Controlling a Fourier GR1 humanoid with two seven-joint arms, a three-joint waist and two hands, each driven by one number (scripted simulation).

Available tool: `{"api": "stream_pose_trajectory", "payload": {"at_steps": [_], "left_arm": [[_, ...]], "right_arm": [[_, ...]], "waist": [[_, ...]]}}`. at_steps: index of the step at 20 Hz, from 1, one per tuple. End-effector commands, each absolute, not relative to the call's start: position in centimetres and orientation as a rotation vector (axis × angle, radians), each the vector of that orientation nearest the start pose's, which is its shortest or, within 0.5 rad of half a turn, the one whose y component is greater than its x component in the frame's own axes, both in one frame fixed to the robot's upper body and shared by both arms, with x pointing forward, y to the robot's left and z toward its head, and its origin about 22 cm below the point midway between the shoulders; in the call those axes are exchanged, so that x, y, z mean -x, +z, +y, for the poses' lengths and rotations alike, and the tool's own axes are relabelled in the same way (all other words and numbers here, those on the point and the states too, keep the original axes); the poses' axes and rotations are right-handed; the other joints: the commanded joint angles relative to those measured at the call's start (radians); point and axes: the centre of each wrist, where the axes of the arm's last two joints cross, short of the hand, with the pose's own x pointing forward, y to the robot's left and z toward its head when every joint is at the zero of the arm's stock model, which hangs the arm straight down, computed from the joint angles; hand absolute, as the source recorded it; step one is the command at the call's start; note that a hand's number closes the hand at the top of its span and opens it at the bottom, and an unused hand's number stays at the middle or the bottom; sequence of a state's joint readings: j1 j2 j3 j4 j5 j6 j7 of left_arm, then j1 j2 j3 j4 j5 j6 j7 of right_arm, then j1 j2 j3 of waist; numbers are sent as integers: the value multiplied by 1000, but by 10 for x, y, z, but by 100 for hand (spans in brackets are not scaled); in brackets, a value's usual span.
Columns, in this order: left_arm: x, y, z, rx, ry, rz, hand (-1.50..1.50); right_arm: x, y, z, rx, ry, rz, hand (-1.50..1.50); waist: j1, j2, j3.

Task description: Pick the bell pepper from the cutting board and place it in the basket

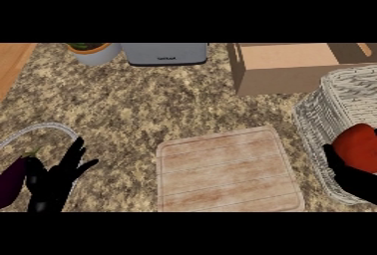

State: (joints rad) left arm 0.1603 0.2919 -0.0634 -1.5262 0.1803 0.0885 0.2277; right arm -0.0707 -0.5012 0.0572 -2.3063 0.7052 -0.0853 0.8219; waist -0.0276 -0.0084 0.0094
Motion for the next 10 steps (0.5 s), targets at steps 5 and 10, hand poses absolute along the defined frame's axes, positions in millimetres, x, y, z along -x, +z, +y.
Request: {"api": "stream_pose_trajectory", "payload": {"at_steps": [5, 10], "left_arm": [[-186, -51, 302, -185, 9, -1009, 0], [-190, -50, 292, -159, -6, -1015, 0]], "right_arm": [[-195, 243, -316, 851, 242, -1624, 150], [-221, 243, -373, 667, 86, -1589, 150]], "waist": [[-4, 7, -7], [15, 9, -7]]}}
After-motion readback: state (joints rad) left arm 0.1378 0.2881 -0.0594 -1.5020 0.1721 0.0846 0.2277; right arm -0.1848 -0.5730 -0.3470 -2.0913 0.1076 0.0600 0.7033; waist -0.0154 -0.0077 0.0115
